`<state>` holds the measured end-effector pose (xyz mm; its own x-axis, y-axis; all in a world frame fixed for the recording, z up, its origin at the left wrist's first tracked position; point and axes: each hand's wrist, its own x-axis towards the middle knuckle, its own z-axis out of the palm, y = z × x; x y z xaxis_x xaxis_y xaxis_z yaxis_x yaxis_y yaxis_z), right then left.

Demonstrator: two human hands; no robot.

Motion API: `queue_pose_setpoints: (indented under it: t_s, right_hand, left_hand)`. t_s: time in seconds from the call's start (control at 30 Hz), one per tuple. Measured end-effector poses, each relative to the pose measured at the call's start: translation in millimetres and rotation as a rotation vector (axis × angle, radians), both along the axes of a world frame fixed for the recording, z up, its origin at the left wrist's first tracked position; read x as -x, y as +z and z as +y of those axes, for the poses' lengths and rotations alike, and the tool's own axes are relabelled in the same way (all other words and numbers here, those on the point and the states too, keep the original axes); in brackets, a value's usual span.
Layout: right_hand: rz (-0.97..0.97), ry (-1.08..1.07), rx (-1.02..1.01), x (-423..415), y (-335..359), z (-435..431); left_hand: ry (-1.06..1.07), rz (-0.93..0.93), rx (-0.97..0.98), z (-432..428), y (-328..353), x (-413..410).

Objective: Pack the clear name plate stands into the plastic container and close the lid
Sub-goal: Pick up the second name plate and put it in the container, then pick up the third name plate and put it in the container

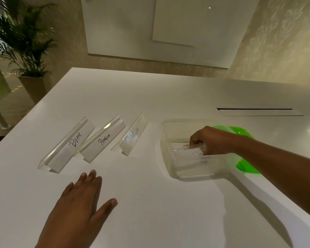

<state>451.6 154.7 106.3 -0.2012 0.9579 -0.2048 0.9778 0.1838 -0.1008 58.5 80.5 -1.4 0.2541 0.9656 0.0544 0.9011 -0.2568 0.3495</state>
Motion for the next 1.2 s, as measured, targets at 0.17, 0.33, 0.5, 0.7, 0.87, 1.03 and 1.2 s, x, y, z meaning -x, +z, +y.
queue_pose_setpoints:
  t_s: [0.17,0.33,0.5,0.7,0.87,1.03,1.2]
  right_hand:
    - [0.079,-0.008,0.059,1,-1,1]
    - [0.103,0.007,0.062,-2,-2,3]
    - [0.133,0.026,0.081,-7,-5,6]
    - [0.172,-0.004,0.121,-11,-8,7]
    - [0.149,0.001,0.067,-13,-7,9]
    - [0.26,-0.028,-0.165,7,20,-2]
    - [0.47,0.092,-0.587,63,39,-48]
  left_hand:
    - [0.002,0.014,0.001,1,0,0]
    - [0.005,0.016,0.006,3,0,0]
    - [0.004,0.026,-0.002,4,0,0]
    - [0.005,-0.01,0.006,3,1,0]
    - [0.001,-0.007,0.008,3,-1,0]
    - [-0.003,0.001,-0.005,3,-2,1]
    - [-0.001,-0.011,-0.031,1,-6,3]
